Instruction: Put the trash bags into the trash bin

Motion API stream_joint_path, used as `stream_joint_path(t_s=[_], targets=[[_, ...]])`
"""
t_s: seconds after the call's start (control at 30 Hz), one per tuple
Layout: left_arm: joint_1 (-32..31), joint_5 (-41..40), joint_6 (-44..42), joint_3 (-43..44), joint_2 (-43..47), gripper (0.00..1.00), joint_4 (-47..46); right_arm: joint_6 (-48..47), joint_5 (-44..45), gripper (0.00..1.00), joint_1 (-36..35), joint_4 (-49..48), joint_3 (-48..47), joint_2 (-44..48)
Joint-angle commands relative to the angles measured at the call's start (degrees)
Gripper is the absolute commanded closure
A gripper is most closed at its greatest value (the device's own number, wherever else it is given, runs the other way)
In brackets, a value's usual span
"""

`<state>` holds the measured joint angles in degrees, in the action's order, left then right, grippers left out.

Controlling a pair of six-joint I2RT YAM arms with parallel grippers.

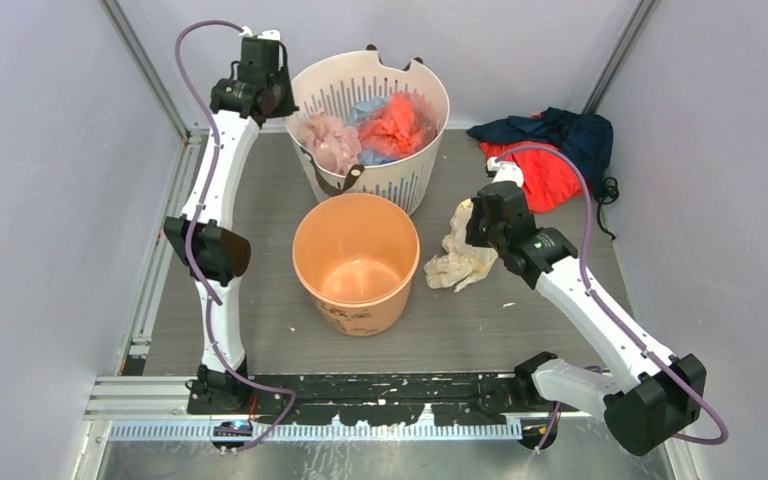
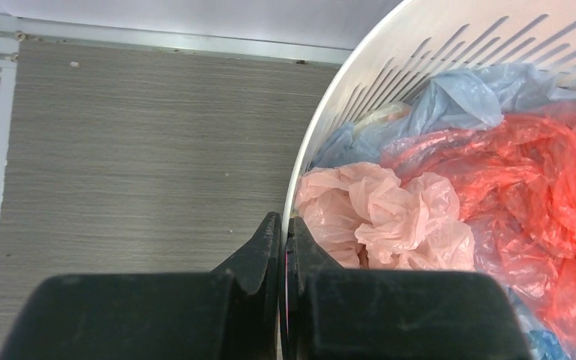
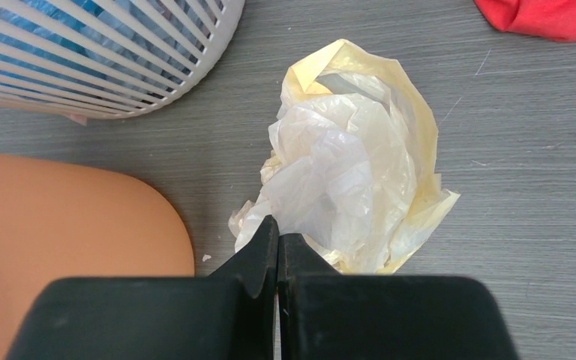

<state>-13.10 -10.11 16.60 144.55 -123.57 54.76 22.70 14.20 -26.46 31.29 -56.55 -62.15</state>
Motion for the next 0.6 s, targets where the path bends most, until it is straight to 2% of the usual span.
stream_joint_path(t_s=[0.0, 0.3, 0.47, 0.57], targets=[[2.2, -6.6, -0.3, 2.0, 2.7, 1.00, -1.4, 0.4, -0.6, 0.99, 0.0, -2.9, -0.3, 0.4], [10.6, -12.5, 0.9, -4.4, 8.8, 1.00, -2.0, 1.0, -2.6, 0.99, 0.0, -4.0, 1.0, 0.0], [14.7, -16.0, 2.3, -12.0, 14.1, 1.00, -3.7, 1.3, -5.5, 0.99, -0.1, -3.0, -0.6, -1.5], [15.0, -19.8, 4.6, -19.1, 18.6, 1.00, -6.3, 1.2, -6.2, 0.99, 0.0, -2.4, -1.7, -2.0]])
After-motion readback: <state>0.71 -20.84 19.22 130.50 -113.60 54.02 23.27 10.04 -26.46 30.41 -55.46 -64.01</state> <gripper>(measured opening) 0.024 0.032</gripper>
